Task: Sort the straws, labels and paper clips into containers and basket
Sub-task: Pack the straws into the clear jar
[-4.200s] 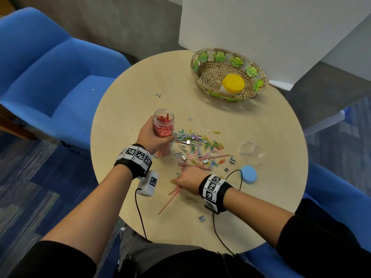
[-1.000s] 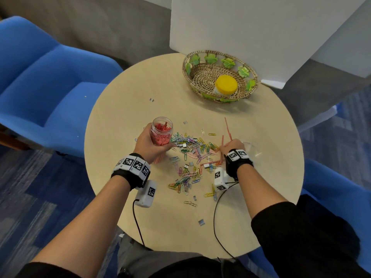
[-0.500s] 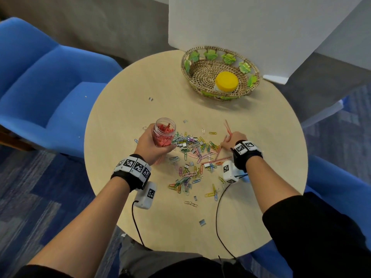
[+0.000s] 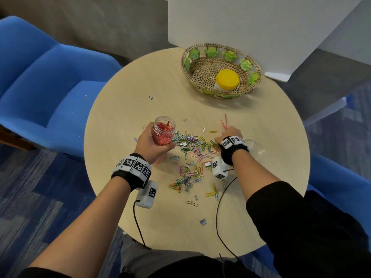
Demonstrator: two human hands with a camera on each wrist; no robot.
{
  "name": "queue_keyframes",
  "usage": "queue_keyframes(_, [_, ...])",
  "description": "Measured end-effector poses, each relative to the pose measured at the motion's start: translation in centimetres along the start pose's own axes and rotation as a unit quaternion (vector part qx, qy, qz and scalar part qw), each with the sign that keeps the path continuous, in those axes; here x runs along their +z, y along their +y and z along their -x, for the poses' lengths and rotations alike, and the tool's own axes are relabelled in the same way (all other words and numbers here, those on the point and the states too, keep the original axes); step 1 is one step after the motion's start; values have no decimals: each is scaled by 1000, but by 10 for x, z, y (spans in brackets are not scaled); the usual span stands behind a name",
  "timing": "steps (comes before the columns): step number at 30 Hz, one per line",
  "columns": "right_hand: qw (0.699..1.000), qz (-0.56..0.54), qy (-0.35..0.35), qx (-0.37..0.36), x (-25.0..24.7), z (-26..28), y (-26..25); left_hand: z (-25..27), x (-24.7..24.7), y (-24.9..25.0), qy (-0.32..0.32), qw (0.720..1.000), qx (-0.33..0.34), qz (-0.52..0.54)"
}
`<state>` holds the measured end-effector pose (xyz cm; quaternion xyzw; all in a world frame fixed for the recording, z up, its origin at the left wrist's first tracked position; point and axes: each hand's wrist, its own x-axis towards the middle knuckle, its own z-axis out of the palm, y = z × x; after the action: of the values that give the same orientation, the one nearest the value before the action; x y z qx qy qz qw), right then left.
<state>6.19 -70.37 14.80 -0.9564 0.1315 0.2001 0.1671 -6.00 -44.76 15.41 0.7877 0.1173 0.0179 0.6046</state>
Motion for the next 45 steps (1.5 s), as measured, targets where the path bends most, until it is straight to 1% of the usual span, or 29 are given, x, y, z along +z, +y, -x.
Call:
queue_keyframes(4, [996, -56, -70, -16, -12, -6, 7, -2, -1, -3, 3, 1000, -1, 5])
queue_keyframes(5, [994, -65, -85, -28, -12, -3, 9, -3, -1, -3, 4, 1000, 1, 0])
queue_keyframes(7, [988, -67, -114, -76, -10, 7, 14, -4, -1, -3, 7, 1000, 2, -6])
queue_keyframes(9, [981, -36, -141, -126, -5, 22, 20, -4, 1, -3, 5, 1000, 6, -9])
queue_keyframes(11, [972, 41, -163, -164, 2, 34, 25, -4, 3, -2, 2, 1000, 12, -14])
queue_keyframes(13, [960, 137, -159, -185, 7, 41, 27, -3, 5, -2, -1, 1000, 13, -14])
queue_keyframes(15, [948, 211, -128, -202, 12, 45, 26, -2, 6, -2, -5, 1000, 15, -13])
queue_keyframes(18, [938, 252, -101, -216, 17, 48, 21, -1, 7, -3, -10, 1000, 17, -10])
queue_keyframes(21, [918, 303, -111, -230, 15, 51, 14, -1, 6, -3, -12, 1000, 17, -3])
queue_keyframes(23, [907, 322, -123, -240, 13, 49, 12, 0, 6, -3, -12, 1000, 17, -1])
queue_keyframes(26, [900, 328, -147, -248, 11, 46, 13, 1, 6, -2, -11, 1000, 18, 0])
queue_keyframes(30, [891, 341, -136, -266, 9, 47, 19, 2, 4, -2, -4, 1000, 14, -1])
queue_keyframes(32, [899, 313, -135, -274, 5, 44, 21, 2, 3, -2, 0, 1000, 13, -1])
queue_keyframes(34, [924, 239, -145, -260, -1, 41, 22, 1, 2, -2, 1, 1000, 10, -1])
queue_keyframes(37, [966, 56, -144, -206, -12, 31, 20, -1, 1, -1, 2, 1000, 5, -1])
queue_keyframes(38, [976, -13, -128, -176, -15, 27, 19, -2, 2, 1, 0, 1000, 4, -5])
queue_keyframes(40, [987, -120, -57, -92, -21, 15, 16, -6, 2, 5, -11, 1000, 5, -16])
queue_keyframes(41, [989, -138, -16, -49, -23, 7, 15, -8, 2, 6, -20, 999, 8, -26])
queue_keyframes(42, [991, -130, 11, -13, -25, 2, 13, -11, 2, 8, -29, 999, 11, -38])
queue_keyframes(43, [993, -113, 19, 13, -24, -3, 11, -13, 2, 9, -35, 998, 13, -48])
queue_keyframes(45, [997, -74, 9, 34, -21, -8, 6, -15, 2, 9, -41, 997, 14, -57])
